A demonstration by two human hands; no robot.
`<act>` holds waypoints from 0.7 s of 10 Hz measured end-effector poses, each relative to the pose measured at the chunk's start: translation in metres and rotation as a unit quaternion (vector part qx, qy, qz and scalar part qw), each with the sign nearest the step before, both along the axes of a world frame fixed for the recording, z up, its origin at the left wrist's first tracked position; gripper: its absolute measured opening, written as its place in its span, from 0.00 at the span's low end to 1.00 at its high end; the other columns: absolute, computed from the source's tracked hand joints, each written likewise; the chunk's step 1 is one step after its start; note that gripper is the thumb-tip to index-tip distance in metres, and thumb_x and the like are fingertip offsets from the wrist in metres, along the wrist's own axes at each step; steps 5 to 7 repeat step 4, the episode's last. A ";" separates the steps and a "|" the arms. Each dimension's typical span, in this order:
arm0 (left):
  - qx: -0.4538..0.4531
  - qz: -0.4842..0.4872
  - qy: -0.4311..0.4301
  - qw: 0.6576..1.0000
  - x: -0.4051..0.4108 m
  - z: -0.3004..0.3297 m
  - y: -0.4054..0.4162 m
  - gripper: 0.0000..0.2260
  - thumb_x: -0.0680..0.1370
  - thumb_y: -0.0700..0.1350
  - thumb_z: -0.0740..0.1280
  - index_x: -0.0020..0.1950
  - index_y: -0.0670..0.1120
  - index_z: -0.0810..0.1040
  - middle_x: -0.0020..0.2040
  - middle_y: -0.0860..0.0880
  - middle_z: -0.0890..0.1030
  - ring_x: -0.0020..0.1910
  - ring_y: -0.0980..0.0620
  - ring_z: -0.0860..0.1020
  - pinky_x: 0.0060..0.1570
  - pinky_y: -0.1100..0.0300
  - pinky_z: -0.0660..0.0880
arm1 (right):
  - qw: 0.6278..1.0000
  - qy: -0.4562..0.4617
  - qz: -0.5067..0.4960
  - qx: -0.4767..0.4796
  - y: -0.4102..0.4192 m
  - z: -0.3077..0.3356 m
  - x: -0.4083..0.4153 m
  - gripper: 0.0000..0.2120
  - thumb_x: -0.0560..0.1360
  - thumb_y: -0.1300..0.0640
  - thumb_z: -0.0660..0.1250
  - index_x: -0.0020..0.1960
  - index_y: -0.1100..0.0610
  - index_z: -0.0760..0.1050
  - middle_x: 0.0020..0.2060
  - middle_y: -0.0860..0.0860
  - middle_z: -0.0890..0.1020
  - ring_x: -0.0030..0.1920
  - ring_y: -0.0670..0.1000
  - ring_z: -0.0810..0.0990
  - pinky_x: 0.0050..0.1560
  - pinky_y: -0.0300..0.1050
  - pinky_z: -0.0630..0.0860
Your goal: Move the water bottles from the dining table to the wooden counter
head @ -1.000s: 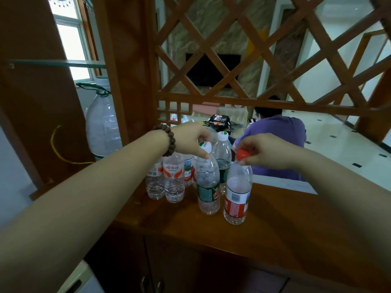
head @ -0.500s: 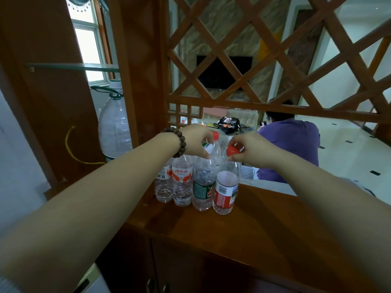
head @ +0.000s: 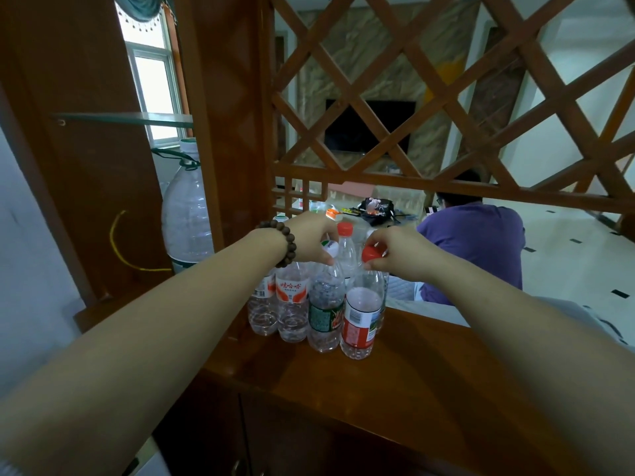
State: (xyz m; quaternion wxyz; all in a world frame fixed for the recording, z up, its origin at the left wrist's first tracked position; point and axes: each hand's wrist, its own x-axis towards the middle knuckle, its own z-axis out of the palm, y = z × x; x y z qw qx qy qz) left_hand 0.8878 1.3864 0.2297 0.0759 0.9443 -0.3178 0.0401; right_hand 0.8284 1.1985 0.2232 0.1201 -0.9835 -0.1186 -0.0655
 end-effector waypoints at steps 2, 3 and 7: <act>-0.020 0.013 0.014 1.000 -0.008 0.000 -0.002 0.25 0.72 0.51 0.73 0.67 0.45 0.73 0.62 0.46 0.77 0.57 0.50 0.76 0.55 0.59 0.73 | 1.000 0.000 0.000 -0.023 -0.002 0.002 -0.003 0.23 0.72 0.48 0.72 0.64 0.55 0.75 0.56 0.55 0.81 0.53 0.55 0.79 0.57 0.53 0.75; -0.029 0.020 0.020 0.999 -0.009 -0.002 0.000 0.27 0.73 0.52 0.72 0.69 0.46 0.71 0.63 0.46 0.77 0.60 0.49 0.75 0.59 0.56 0.74 | 1.000 0.000 0.008 -0.012 -0.004 -0.001 -0.002 0.24 0.72 0.47 0.71 0.65 0.54 0.73 0.56 0.54 0.81 0.53 0.54 0.79 0.56 0.53 0.76; -0.052 0.037 0.005 0.998 -0.021 -0.001 0.003 0.27 0.75 0.53 0.69 0.72 0.47 0.68 0.67 0.46 0.74 0.64 0.49 0.73 0.62 0.55 0.71 | 1.000 -0.010 0.015 0.008 -0.002 0.001 -0.008 0.25 0.73 0.47 0.70 0.67 0.55 0.71 0.57 0.55 0.80 0.55 0.55 0.78 0.57 0.53 0.75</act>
